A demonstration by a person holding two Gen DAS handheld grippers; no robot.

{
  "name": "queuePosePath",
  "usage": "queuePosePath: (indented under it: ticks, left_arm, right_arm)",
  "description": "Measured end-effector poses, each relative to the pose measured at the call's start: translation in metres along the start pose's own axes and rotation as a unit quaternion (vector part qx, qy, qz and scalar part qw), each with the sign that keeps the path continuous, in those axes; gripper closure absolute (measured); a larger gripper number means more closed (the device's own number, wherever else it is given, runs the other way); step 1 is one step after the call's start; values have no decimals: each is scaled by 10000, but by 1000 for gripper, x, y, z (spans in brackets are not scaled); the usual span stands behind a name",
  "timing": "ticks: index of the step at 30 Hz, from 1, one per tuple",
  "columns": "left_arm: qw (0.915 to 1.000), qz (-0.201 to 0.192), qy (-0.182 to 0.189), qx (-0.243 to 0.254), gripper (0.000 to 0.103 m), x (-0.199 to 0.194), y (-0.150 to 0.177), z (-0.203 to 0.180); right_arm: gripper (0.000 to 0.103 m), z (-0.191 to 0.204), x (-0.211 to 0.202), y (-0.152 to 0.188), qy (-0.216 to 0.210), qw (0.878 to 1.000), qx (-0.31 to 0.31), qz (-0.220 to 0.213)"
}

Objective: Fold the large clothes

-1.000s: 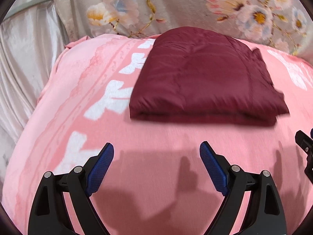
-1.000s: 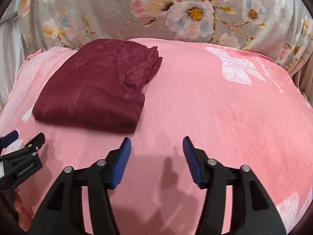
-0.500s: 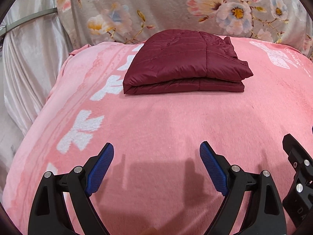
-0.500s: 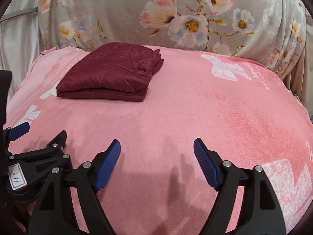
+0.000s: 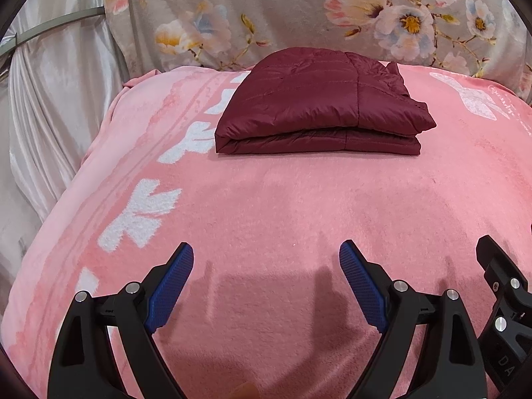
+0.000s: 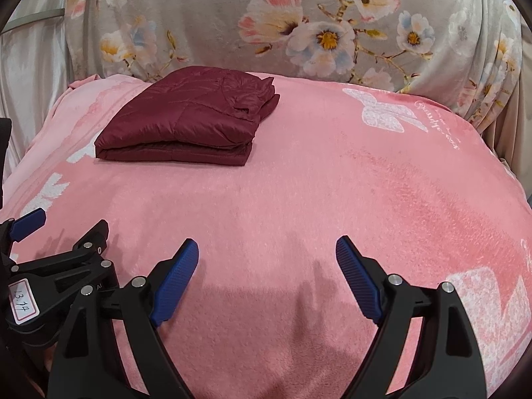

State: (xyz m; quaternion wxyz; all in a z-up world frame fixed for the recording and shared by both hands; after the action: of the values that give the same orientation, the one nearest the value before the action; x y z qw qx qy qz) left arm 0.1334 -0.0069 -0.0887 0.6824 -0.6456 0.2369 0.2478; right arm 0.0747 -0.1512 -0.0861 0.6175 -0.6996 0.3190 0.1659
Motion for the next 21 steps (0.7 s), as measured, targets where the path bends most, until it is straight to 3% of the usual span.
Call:
queuePosePath:
  ticks: [21]
  left_arm:
    - [9998,-164,51,44,16,-4,1,-1]
  right_arm:
    - [21,3,1,0,19,9999,-123,0]
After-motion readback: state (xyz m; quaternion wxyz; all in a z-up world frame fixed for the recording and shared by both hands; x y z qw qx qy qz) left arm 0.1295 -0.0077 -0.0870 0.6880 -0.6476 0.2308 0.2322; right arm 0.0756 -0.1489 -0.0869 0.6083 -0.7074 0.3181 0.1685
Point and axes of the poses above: each gripper's, at about its wrist camera, not at the fingertips, and x roughly the way its jaws point, z to its left, y to its underside, the point moved 2 cm from there along x, roughly the way its jaws point, and after that the axes turned 12 degrees about -x, right-handed, at the moved point
